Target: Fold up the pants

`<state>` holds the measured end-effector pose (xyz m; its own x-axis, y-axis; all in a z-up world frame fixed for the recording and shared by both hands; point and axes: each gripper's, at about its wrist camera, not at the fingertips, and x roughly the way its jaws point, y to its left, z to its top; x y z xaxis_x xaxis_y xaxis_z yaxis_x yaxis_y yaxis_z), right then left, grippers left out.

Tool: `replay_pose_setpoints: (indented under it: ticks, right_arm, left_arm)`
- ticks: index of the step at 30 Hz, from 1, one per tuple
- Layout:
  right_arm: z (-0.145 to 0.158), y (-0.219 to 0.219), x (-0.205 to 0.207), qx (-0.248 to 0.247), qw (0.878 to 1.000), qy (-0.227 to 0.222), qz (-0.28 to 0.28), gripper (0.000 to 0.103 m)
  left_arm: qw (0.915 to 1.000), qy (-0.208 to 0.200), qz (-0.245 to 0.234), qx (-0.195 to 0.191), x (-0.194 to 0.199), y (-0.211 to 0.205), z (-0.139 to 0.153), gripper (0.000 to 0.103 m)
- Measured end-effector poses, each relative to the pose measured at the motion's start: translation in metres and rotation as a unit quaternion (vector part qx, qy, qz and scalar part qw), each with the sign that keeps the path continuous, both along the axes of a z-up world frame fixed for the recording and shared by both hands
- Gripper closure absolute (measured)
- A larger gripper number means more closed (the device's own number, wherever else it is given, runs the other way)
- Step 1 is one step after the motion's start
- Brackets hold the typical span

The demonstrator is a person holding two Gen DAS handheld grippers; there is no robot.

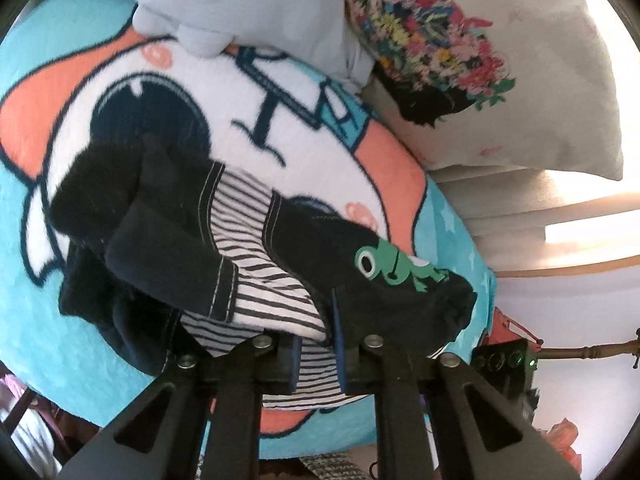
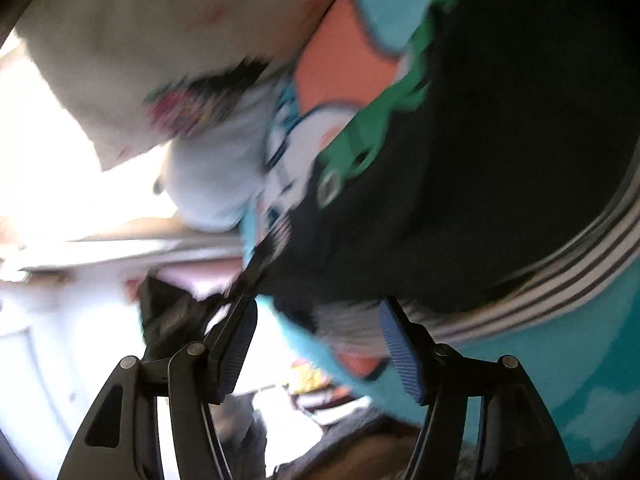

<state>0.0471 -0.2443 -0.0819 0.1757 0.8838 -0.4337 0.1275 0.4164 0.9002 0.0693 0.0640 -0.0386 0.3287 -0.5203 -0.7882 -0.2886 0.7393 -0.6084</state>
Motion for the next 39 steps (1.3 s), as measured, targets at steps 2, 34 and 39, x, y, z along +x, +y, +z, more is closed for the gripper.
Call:
replay_pose_setpoints:
  ticks: [2,34,39]
  right_arm:
    - [-0.008,0.014,-0.001,0.065,0.997,0.018,0.037,0.033]
    - [0.074,-0.072,0.119,-0.236,0.95,-0.111,-0.173,0.033]
    - [0.055,-0.102,0.098,-0.284,0.936,-0.085,-0.19,0.033]
  left_arm:
    - [1.0,-0.003,-0.001,-0.001,0.003,0.001,0.003,0.09]
    - [0.9988,-0.031,0.003,0.039,0.126,0.064,0.025,0.073]
    - [0.9974,-0.049,0.003,0.053,0.09,0.078,0.045,0.069]
